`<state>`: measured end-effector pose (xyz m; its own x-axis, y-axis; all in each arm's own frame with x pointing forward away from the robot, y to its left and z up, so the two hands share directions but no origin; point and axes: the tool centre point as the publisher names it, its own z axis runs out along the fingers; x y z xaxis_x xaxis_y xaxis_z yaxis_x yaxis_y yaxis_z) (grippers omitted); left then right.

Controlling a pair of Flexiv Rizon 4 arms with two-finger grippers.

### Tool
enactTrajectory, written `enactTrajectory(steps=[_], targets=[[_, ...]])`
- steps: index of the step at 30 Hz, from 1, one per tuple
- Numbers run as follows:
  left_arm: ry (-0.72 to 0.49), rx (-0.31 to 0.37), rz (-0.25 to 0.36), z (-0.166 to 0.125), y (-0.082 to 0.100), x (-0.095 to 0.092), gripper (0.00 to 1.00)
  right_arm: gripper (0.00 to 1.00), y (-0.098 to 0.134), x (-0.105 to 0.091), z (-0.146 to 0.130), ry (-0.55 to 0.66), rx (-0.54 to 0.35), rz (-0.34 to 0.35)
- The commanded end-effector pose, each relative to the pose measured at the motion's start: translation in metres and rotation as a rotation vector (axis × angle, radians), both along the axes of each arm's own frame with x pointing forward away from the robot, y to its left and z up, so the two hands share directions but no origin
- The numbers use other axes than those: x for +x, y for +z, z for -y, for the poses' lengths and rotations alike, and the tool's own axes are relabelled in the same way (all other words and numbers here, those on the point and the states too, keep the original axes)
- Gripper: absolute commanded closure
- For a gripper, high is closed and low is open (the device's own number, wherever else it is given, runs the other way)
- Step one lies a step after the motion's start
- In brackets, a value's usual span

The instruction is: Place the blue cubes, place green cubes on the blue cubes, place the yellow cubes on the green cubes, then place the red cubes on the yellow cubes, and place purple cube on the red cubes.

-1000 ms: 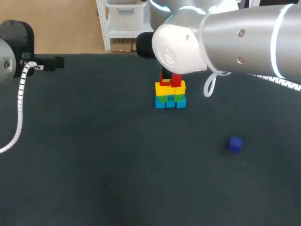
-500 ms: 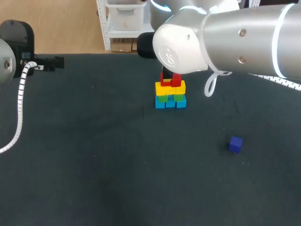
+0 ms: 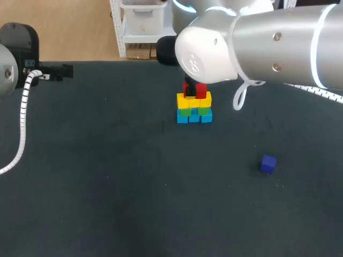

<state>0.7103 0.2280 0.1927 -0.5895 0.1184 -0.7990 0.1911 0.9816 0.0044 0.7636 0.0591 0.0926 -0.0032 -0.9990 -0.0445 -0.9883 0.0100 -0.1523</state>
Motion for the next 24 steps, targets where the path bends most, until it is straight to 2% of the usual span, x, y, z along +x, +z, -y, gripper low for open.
enactTrajectory(steps=[1,5,10,13,16,19,24], targets=[[-0.001,-0.001,0.001,0.0,0.0,0.0,0.0,0.0,0.012,-0.002,0.011,-0.006,0.022,0.009],[-0.001,-0.001,0.001,0.0,0.0,0.0,0.0,0.0,0.033,-0.004,0.029,-0.021,0.048,0.031],[-0.001,-0.001,0.001,0.0,0.0,0.0,0.0,0.0,0.057,-0.011,0.066,-0.05,0.079,0.059],[-0.001,-0.001,0.001,0.0,0.0,0.0,0.0,0.0,0.064,-0.018,0.094,-0.076,0.131,0.021],[-0.001,-0.001,0.001,0.0,0.0,0.0,0.0,0.0,0.061,-0.032,0.12,-0.091,0.147,0.017],[-0.001,-0.001,0.001,0.0,0.0,0.0,0.0,0.0,0.052,-0.054,0.143,-0.1,0.165,0.007],[-0.001,-0.001,0.001,0.0,0.0,0.0,0.0,0.0,0.033,-0.084,0.171,-0.114,0.18,0.002]])
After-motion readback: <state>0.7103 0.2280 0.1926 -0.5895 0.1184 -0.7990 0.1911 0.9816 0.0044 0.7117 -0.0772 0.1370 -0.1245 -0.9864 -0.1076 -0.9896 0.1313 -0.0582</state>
